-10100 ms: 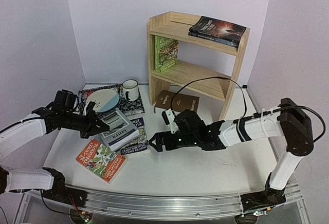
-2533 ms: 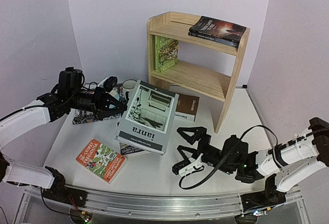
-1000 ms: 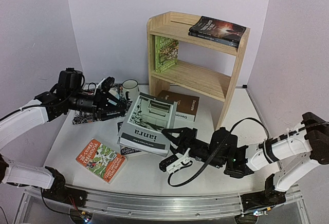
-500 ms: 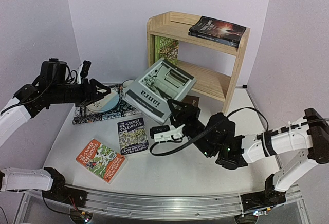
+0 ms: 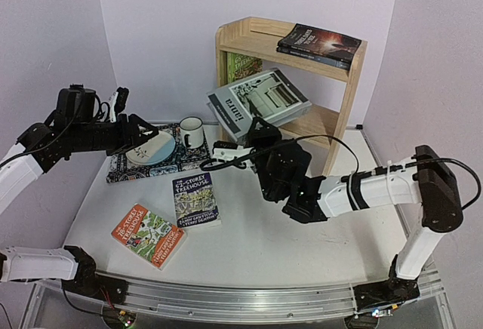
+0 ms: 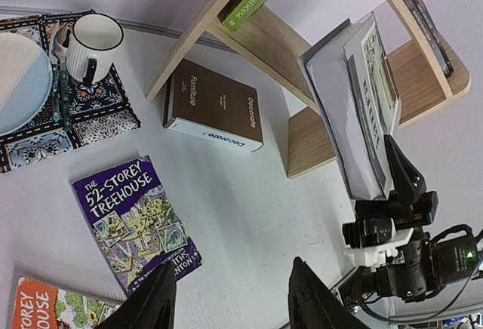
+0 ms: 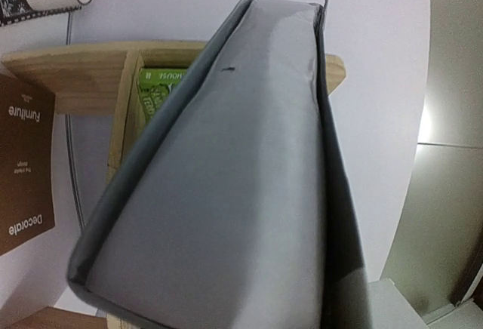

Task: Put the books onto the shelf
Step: Place the book on the shelf.

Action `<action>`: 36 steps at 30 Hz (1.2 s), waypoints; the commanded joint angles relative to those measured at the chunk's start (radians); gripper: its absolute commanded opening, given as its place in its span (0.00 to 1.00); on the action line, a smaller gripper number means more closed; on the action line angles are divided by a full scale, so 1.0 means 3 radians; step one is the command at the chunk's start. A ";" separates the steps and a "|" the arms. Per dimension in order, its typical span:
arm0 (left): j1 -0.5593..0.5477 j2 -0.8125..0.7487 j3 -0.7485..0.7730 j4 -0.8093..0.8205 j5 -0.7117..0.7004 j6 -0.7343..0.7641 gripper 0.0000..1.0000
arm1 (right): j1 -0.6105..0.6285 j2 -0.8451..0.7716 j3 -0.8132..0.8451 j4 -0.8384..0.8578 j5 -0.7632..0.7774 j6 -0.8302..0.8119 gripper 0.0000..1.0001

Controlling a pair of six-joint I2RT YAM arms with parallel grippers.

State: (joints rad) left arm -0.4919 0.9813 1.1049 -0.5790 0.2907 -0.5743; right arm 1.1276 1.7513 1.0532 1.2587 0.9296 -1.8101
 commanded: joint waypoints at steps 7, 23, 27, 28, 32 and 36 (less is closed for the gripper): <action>-0.0002 -0.0010 0.0018 0.0002 -0.0030 0.0045 0.52 | -0.0291 0.0073 0.0147 0.0139 0.0629 0.0194 0.28; -0.0002 0.0060 -0.0017 0.0007 0.0043 0.0021 0.52 | -0.0501 -0.0167 0.0180 -0.1807 0.0623 0.1745 0.71; -0.0003 0.0067 -0.0019 0.0003 0.0035 0.0019 0.52 | -0.0501 -0.0152 0.0344 -0.2378 0.0555 0.2085 0.89; -0.0004 0.0072 -0.0022 0.0005 0.0037 0.0020 0.52 | -0.0501 -0.0158 0.0402 -0.2580 0.0508 0.2224 0.91; -0.0002 0.0089 -0.0031 0.0003 0.0042 0.0020 0.52 | -0.0502 -0.0215 0.0557 -0.3120 0.0268 0.2678 0.95; -0.0002 0.0112 -0.0031 0.0007 0.0043 0.0019 0.52 | -0.0502 -0.0302 0.0630 -0.3385 0.0109 0.2880 0.96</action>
State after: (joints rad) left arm -0.4919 1.0074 1.0973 -0.5858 0.2932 -0.5751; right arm 0.9821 1.7341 1.1841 0.3879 1.0073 -1.0839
